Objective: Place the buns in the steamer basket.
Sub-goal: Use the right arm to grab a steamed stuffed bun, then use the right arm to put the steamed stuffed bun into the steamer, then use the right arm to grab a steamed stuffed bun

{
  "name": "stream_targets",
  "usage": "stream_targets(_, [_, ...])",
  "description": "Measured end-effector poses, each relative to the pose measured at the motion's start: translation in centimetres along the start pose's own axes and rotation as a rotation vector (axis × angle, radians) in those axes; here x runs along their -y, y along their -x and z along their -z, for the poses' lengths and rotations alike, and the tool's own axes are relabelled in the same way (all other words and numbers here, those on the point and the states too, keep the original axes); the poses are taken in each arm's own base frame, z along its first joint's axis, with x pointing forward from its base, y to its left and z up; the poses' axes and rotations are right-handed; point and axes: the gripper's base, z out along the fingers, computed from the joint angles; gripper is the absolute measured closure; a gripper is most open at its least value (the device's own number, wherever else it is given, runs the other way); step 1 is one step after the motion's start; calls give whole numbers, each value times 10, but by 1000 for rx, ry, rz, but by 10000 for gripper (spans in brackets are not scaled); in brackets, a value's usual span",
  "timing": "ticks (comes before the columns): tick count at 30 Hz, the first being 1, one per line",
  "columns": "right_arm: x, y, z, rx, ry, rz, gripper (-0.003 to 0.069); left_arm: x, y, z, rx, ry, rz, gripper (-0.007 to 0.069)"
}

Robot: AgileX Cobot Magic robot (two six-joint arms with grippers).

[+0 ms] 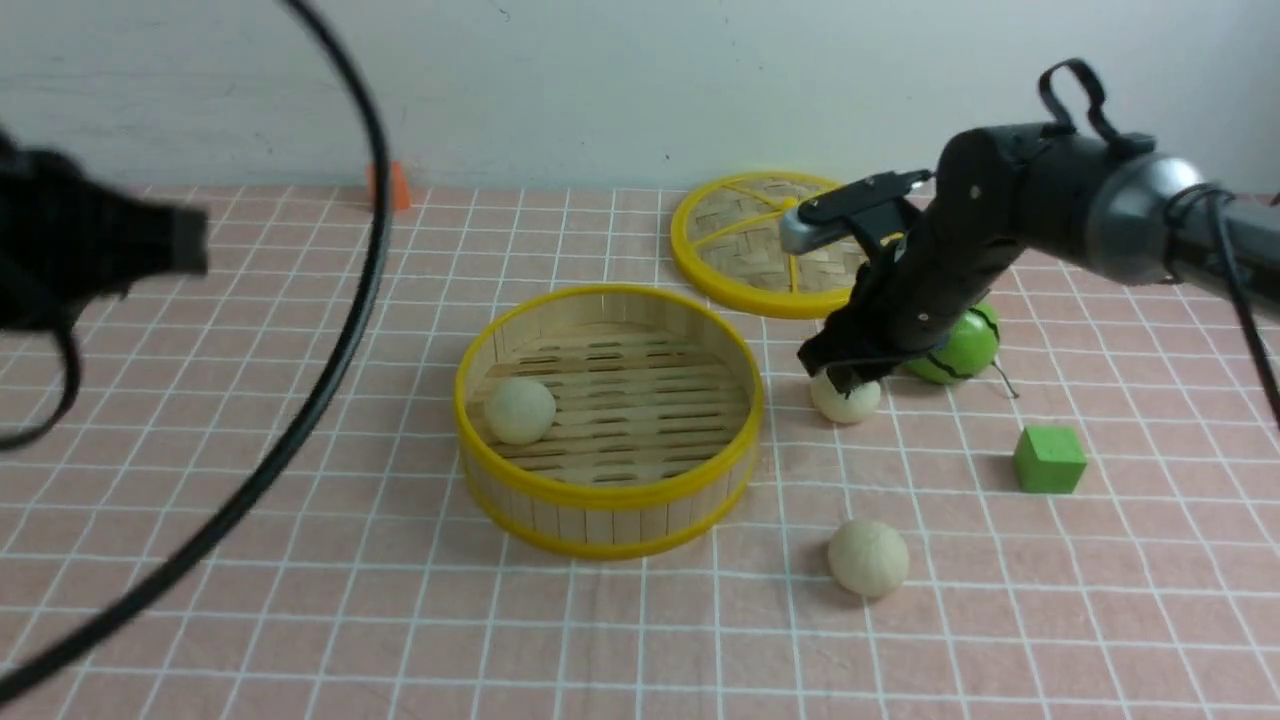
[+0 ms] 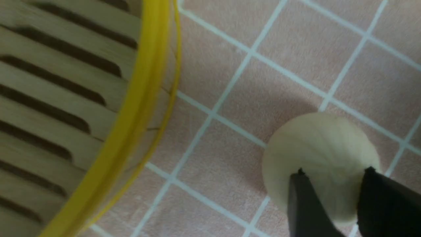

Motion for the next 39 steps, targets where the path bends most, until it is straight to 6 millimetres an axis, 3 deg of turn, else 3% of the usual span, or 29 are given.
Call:
stream_targets(2, [2,-1,-9,-32,-15,19,513,-12,-21,6,-44,60,-22,638])
stream_targets(3, [2,0,-9,-31,-16,21,513,-15,-26,6,-56,74,-30,638])
stream_targets(4, [3,6,-2,-21,-22,26,587,-25,-40,13,-61,123,-54,638])
stream_targets(6, [3,14,10,-8,-22,30,640,-37,-59,17,-67,178,-82,638])
stream_targets(8, [-3,28,36,27,-20,45,658,-48,-78,24,-43,223,-76,638])
stream_targets(10, [-7,33,47,38,-15,52,658,-53,-86,25,-29,235,-65,638])
stream_targets(12, [-34,51,84,127,20,88,658,-59,-107,23,12,237,-29,638])
stream_targets(13, [-42,53,90,147,32,101,658,-59,-112,21,29,230,-18,638])
stream_targets(14, [-63,58,96,181,64,137,657,-59,-117,18,59,213,-3,638])
stream_targets(17, [-102,61,87,219,124,216,656,-57,-130,9,95,172,16,638])
stream_targets(19, [-132,60,65,231,152,277,655,-56,-137,3,101,149,19,638])
stream_targets(22, [-150,56,26,225,158,294,644,-55,-139,2,104,141,24,638])
stream_targets(23, [-151,51,3,204,154,279,619,-55,-138,2,105,137,28,638])
stream_targets(26, [-149,47,-14,180,146,251,562,-54,-138,2,107,132,32,638])
stream_targets(28, [-146,50,-8,183,144,207,424,-54,-139,2,105,130,35,638])
stream_targets(30, [-146,53,7,174,145,200,300,-54,-139,2,104,130,36,638])
stream_targets(33, [-143,59,48,142,117,235,145,-55,-139,4,113,126,42,638])
stream_targets(34, [-142,58,48,136,114,237,145,-55,-139,4,116,125,44,638])
stream_targets(35, [-137,62,83,141,76,260,84,-56,-139,8,133,122,52,638])
stream_targets(37, [-128,61,116,116,16,274,55,-58,-140,13,160,115,65,638])
stream_targets(38, [-126,61,122,120,11,272,53,-59,-140,14,163,115,66,638])
stream_targets(39, [-114,59,139,113,-27,218,51,-60,-141,18,183,110,76,638])
